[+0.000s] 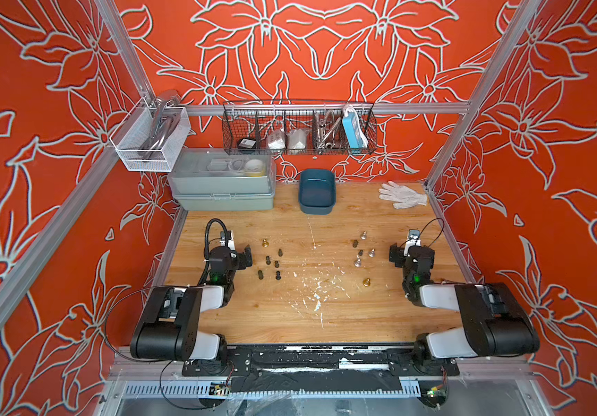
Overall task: Put the chess pieces into the storage box
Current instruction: Pick up the storage box at the center of the board.
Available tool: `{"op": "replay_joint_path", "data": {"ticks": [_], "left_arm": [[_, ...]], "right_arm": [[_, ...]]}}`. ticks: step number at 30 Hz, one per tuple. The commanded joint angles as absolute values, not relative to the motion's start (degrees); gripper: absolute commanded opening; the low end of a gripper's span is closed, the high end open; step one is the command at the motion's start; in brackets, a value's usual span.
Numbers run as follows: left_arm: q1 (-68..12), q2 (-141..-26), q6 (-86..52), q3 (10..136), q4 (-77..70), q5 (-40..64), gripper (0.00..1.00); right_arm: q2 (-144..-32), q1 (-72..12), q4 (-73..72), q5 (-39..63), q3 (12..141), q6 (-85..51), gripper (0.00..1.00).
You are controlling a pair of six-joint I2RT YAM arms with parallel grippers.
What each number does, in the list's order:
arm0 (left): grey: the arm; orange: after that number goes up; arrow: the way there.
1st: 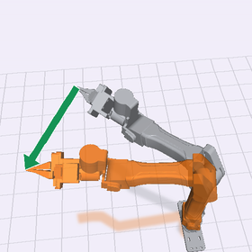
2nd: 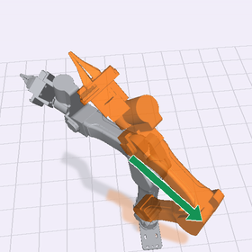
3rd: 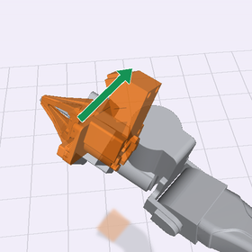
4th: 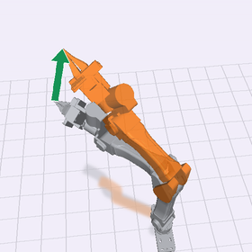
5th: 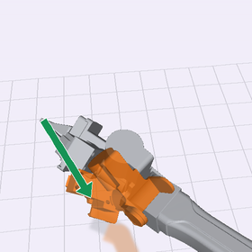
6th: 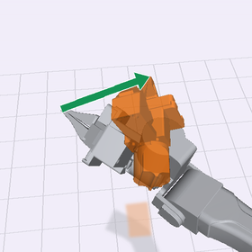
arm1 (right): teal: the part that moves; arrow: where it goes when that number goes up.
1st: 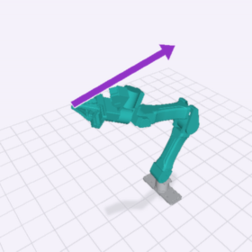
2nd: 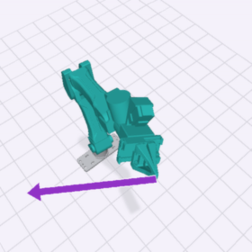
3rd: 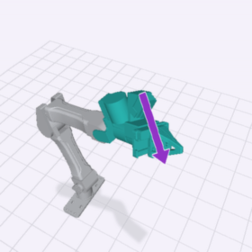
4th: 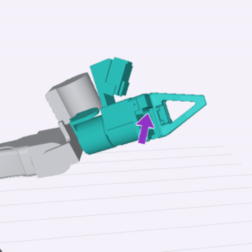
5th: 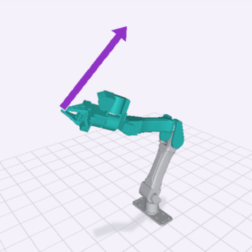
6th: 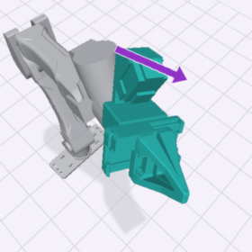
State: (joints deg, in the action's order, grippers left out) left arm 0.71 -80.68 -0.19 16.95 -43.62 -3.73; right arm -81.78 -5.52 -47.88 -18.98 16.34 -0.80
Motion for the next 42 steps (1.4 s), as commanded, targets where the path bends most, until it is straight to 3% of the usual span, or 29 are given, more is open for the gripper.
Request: {"op": "replay_joint_path", "data": {"ticks": [1,24,29,31,33,37,38,42], "left_arm": [[1.0,-80.8,-0.4,18.2,-43.6,-2.8,0.98],[2.1,-80.6,-1.1,18.2,-43.6,-1.2,0.98],[-1.8,-67.3,-4.8,26.0,-21.3,-14.7,0.98],[-1.8,-62.8,-12.6,28.1,-16.4,-14.5,0.97],[-2.8,-60.1,-16.2,30.6,-13.6,-12.3,0.94],[-4.2,-63.9,-24.5,43.0,-2.2,-7.0,0.91],[-4.5,-66.9,-26.1,48.0,1.9,-3.7,0.9],[-9.9,-79.8,-23.6,68.5,18.8,1.7,0.81]], "right_arm": [[-81.2,-5.2,-47.4,-18.6,17.8,-1.3,1.0],[-80.9,-5.4,-48.2,-19.5,17.7,-1.2,1.0],[-79.0,-6.2,-46.5,-18.6,18.0,0.3,0.99],[-73.1,-9.5,-30.6,-25.7,24.2,1.8,1.0],[-65.9,-10.4,-17.2,-30.0,31.6,-6.2,1.0],[-62.0,-8.3,-14.6,-22.4,37.5,-29.6,1.0],[-62.6,-7.5,-12.5,-14.8,39.2,-35.2,1.0],[-74.0,-8.0,-2.3,12.5,54.0,-30.6,0.89]]}}
